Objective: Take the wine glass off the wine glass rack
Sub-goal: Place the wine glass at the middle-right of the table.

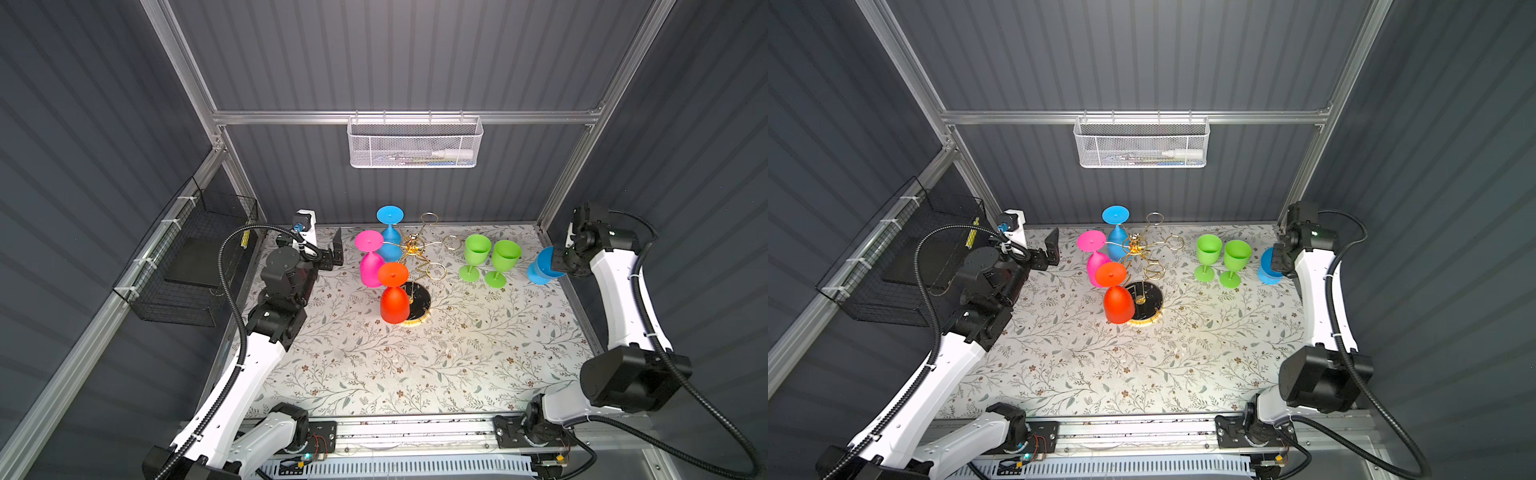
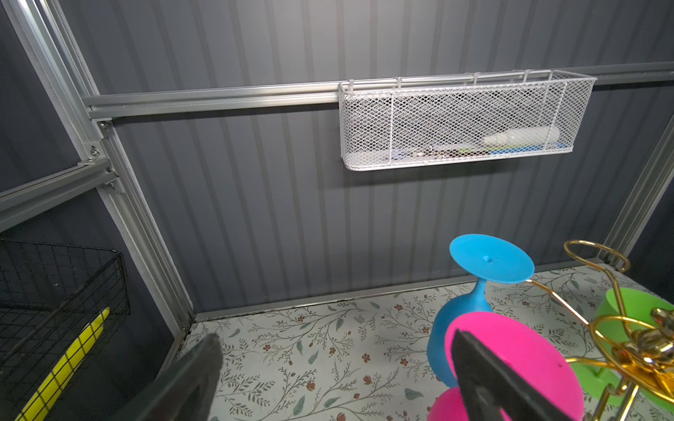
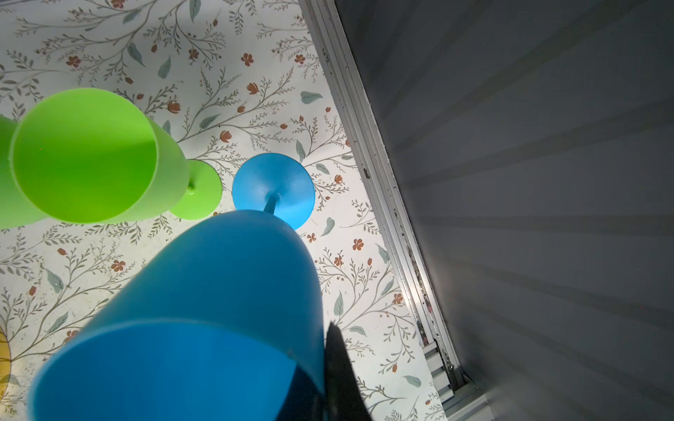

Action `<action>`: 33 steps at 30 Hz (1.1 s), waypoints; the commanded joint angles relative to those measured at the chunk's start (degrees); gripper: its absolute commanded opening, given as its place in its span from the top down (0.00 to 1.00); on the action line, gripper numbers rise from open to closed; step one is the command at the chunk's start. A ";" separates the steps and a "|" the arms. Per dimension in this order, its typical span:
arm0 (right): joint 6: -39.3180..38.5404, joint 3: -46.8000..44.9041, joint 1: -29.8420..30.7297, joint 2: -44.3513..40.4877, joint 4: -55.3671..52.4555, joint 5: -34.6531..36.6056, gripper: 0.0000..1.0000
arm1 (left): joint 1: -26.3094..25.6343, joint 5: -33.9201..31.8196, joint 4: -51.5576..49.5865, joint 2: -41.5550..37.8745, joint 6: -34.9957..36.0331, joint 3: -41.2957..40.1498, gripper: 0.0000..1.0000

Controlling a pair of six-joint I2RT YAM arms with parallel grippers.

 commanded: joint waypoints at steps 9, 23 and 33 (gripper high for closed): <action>-0.19 4.87 -1.04 9.31 -3.09 -2.13 1.00 | 0.37 1.02 0.09 -1.28 1.82 -1.38 0.00; -0.07 8.68 -2.73 16.50 -4.34 -5.08 0.91 | 0.37 1.15 0.00 -1.24 1.86 -1.91 0.00; 0.88 9.30 -3.89 14.56 -1.99 -9.29 0.64 | 0.46 0.37 -0.34 -0.97 1.01 -1.82 0.00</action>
